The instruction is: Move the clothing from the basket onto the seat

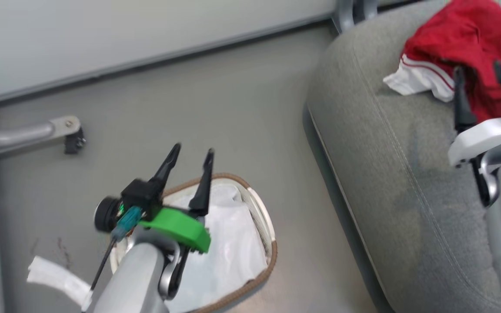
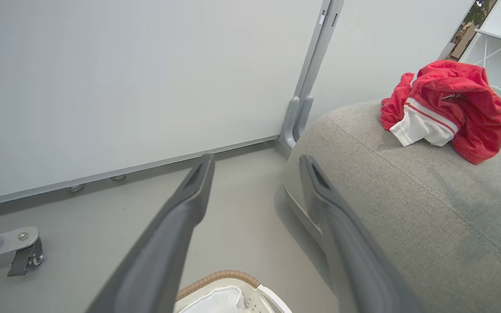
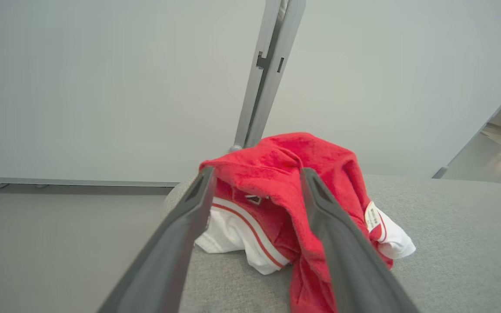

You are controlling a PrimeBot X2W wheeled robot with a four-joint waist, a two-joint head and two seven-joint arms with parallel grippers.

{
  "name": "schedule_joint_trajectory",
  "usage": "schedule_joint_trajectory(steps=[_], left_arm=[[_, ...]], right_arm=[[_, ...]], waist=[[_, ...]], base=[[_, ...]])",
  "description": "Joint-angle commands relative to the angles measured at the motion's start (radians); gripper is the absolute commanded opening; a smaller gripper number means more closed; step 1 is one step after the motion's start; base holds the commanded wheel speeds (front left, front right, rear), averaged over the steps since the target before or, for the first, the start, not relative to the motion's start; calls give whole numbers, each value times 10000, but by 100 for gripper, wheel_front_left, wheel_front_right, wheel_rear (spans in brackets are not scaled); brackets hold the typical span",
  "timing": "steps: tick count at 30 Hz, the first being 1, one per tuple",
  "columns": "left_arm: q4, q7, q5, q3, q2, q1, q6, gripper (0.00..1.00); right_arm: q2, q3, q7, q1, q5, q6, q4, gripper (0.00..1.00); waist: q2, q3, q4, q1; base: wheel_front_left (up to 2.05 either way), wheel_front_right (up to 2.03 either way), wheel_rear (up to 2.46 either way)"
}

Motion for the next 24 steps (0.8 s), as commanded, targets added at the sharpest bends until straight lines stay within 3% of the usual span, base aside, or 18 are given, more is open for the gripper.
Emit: schedule_joint_trajectory(steps=[1,11,17,24], left_arm=[[-6,4,-85,292,2,443,77,100],[-414,5,174,2337,-23,2407,322,100],[-586,5,411,2871,-34,3184,312,100],[-696,5,151,2920,-41,3762,500,100]], right_arm=[[127,81,-1,350,174,-14,59,100],[1096,1186,-1,1812,594,-14,-268,100],[1587,1378,-1,3001,988,-15,-761,100],[1697,1766,-1,4227,1792,-15,-1173,100]], waist=[[0,-1389,874,0],[0,-2303,1481,0],[0,-2541,1771,0],[0,-2661,1936,0]], base=[[0,0,0],[0,0,0],[0,0,0],[0,0,0]])
